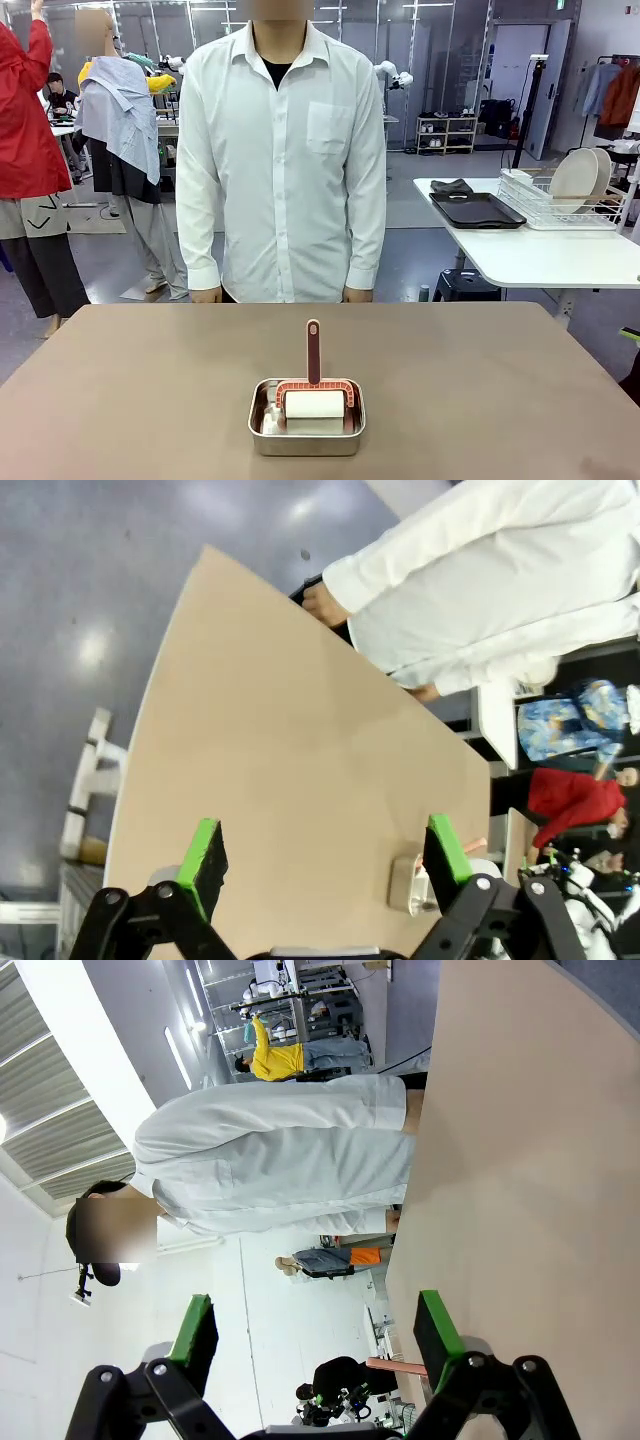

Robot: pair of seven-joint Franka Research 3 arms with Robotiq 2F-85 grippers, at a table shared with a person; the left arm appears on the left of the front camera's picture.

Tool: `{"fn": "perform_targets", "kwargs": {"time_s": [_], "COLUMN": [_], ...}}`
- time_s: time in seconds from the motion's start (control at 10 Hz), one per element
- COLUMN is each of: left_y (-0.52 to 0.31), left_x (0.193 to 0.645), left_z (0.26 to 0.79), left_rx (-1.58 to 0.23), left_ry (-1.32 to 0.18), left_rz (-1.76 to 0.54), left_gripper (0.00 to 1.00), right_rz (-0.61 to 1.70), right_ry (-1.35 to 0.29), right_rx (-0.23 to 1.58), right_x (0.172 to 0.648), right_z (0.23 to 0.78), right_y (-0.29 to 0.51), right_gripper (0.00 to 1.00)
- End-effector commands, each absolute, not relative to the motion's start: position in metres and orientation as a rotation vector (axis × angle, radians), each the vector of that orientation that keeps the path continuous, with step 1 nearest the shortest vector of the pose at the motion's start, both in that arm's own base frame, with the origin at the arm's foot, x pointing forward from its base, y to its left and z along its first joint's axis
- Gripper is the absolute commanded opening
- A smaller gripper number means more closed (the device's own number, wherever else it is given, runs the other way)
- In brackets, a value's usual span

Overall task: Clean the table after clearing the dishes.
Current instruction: Place the Lint Roller back on top of the Airtight Container.

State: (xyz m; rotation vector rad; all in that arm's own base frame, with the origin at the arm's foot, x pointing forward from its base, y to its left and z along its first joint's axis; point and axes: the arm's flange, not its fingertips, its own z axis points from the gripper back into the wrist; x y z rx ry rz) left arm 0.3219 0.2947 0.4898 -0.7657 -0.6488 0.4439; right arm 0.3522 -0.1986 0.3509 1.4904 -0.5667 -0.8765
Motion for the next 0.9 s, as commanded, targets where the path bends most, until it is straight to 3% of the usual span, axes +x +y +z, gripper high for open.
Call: {"fn": "perform_targets", "kwargs": {"time_s": [0.0,0.3,0.4,0.8], "left_y": [0.3162,0.3248,0.3180,0.3180], "left_x": [0.3218,0.3285,0.3201,0.3201], "left_z": [0.5005,0.4936,0.4929,0.4929], "left_rx": [-0.804,-0.865,-0.801,-0.801], "left_ry": [-0.599,-0.686,-0.610,-0.610], "left_rz": [0.485,0.452,0.478,0.478], "left_gripper": [1.00,1.00,1.00,1.00], "right_rz": [-0.865,-0.865,-0.865,-0.865], "right_ry": [-0.567,-0.567,-0.567,-0.567], "right_rx": [1.491,1.491,1.491,1.491], "right_x": [0.3477,0.3477,0.3477,0.3477], "right_z": [0.3545,0.3545,0.3545,0.3545], "right_y": [-0.1989,-0.1989,-0.1989,-0.1989], "right_gripper": [1.00,1.00,1.00,1.00]}}
